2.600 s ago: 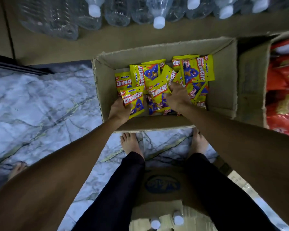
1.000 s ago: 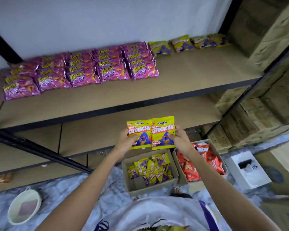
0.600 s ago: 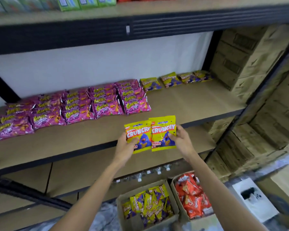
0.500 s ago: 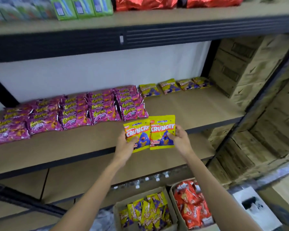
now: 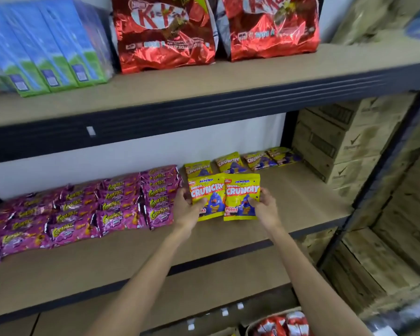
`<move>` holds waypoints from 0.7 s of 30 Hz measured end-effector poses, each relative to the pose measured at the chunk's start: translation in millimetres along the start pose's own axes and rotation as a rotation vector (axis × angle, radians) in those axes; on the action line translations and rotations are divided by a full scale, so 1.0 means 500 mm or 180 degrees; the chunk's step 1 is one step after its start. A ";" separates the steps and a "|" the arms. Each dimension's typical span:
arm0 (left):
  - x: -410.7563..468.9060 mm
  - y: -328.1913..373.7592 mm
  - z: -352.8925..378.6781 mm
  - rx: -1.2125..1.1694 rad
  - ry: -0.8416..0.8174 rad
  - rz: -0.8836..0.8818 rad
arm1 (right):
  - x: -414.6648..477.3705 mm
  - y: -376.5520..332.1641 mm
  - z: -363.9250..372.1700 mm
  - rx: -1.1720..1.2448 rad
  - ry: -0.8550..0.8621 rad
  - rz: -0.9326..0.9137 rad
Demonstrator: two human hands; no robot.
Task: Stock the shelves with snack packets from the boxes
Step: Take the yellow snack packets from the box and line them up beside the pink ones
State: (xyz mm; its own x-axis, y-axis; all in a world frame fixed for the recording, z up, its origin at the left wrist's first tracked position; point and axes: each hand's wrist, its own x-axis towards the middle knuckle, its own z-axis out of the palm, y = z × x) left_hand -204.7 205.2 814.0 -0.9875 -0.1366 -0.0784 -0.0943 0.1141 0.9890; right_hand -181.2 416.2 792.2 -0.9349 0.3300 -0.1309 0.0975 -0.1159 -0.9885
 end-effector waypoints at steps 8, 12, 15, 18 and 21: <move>0.114 0.001 0.102 0.0105 0.0176 0.0036 | 0.133 -0.010 -0.021 -0.0231 0.0034 -0.0232; 0.182 -0.003 0.117 0.0238 0.0265 0.0121 | 0.201 -0.017 -0.007 -0.0492 -0.0137 -0.0357; 0.223 0.005 0.123 0.0454 0.0472 0.0186 | 0.241 -0.027 0.009 -0.0654 -0.0152 -0.0248; 0.261 0.001 0.126 0.0670 0.0658 0.0087 | 0.271 -0.037 0.016 -0.0825 -0.0178 -0.0146; 0.287 -0.013 0.129 0.0856 0.0746 0.0020 | 0.301 -0.031 0.021 -0.0960 -0.0183 -0.0093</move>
State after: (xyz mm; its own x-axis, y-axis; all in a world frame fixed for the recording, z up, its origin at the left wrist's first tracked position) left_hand -354.0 248.1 788.4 -0.9354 -0.3535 -0.0107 -0.1489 0.3662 0.9185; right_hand -326.9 457.9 788.4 -0.9557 0.2745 -0.1059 0.1590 0.1789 -0.9709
